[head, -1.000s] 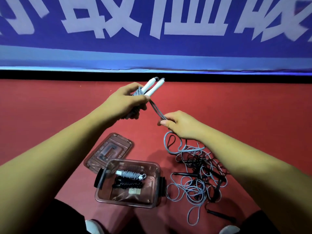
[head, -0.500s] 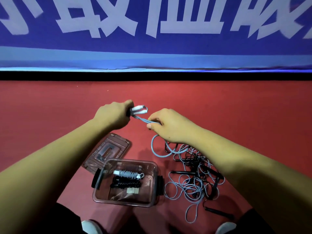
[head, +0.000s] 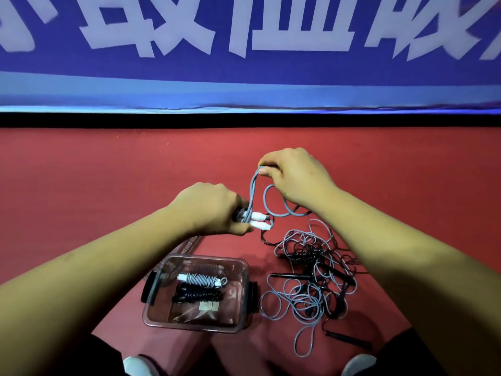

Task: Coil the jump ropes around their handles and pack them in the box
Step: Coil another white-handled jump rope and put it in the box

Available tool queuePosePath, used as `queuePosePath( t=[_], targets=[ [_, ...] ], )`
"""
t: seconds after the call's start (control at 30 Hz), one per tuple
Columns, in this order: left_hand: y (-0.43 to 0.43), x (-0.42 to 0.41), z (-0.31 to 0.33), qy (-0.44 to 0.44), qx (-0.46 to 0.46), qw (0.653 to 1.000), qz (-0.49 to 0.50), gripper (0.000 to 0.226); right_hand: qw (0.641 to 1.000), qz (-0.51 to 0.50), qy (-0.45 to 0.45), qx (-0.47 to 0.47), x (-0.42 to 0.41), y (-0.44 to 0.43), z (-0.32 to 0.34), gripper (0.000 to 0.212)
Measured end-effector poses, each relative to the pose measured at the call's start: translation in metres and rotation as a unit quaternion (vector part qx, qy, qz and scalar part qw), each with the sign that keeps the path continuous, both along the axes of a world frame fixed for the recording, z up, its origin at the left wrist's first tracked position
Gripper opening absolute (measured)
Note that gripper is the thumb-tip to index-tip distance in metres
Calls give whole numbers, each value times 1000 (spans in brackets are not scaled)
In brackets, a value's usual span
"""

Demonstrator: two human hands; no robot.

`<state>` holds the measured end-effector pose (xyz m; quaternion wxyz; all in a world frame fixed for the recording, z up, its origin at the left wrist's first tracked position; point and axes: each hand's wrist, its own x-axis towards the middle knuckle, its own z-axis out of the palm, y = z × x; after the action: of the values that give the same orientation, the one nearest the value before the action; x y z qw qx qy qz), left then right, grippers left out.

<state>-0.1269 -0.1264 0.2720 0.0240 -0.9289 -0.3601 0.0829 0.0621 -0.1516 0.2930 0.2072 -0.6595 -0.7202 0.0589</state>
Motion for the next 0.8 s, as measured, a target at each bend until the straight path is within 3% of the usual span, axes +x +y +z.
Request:
queuePosePath(
  t=[0.2,0.23,0.33,0.47,0.67,0.73,0.8],
  targets=[
    [-1,-7,18,-111,-132,985,-20,28,999,-11,23,-26,9,3,-9,17],
    [0,-10,22,-177,-177,968,-14,23,999,-2,23,-33,9,3,-11,14],
    [2,-14,32,-414,-304,857,49,13,998,23,39,-39,4,3,-13,20],
    [16,-20,41,-553,-266,777,144,11,995,54,75,-27,-12,4,-11,23],
    [33,-29,37,-546,-218,789,177,22,980,61,148,-120,-33,-2,-7,28],
    [43,-37,33,-514,-168,816,205,18,977,61,139,-152,-33,-6,-6,31],
    [51,-44,30,-434,-92,867,228,24,974,61,134,-172,-34,-10,-7,31]
  ],
)
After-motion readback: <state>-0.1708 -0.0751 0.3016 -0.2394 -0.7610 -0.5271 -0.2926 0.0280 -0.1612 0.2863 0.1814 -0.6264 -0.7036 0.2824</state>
